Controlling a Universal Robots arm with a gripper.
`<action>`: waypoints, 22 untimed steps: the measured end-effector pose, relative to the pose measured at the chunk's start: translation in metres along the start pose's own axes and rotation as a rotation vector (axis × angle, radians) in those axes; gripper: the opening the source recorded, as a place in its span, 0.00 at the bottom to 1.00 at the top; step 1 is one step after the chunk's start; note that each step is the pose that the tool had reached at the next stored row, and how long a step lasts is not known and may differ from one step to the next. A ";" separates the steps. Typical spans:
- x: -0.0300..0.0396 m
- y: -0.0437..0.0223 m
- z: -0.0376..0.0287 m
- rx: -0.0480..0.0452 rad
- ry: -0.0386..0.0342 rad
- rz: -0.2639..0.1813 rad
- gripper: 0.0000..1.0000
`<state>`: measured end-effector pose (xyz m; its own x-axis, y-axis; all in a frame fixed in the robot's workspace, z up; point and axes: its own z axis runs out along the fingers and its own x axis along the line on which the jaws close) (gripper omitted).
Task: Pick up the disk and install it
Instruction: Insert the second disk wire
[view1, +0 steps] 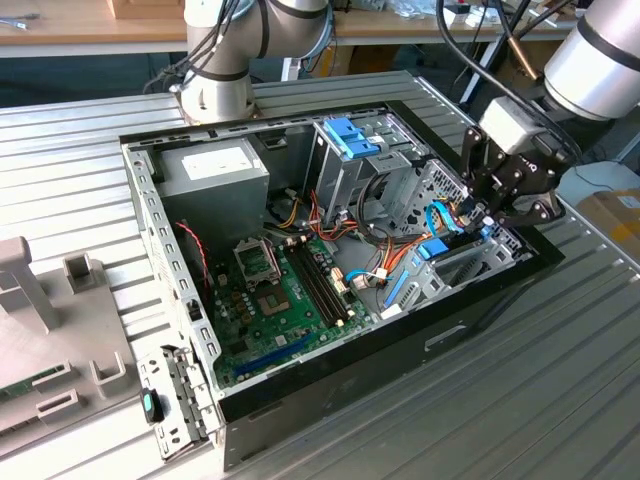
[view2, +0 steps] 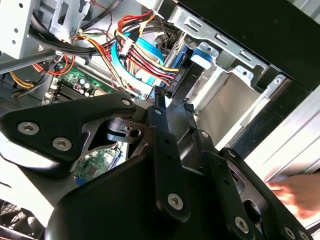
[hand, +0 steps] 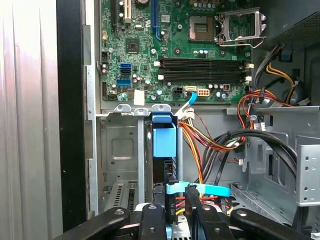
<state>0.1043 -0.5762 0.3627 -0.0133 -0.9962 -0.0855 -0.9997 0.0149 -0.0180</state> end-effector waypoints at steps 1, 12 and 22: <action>0.0000 0.0014 -0.0001 0.0001 -0.0043 0.001 0.31; -0.0012 0.0048 0.0112 -0.0025 -0.0466 0.004 0.31; -0.0012 0.0049 0.0163 -0.0030 -0.0472 0.004 0.31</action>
<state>0.0997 -0.5735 0.3465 -0.0161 -0.9911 -0.1324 -0.9997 0.0182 -0.0147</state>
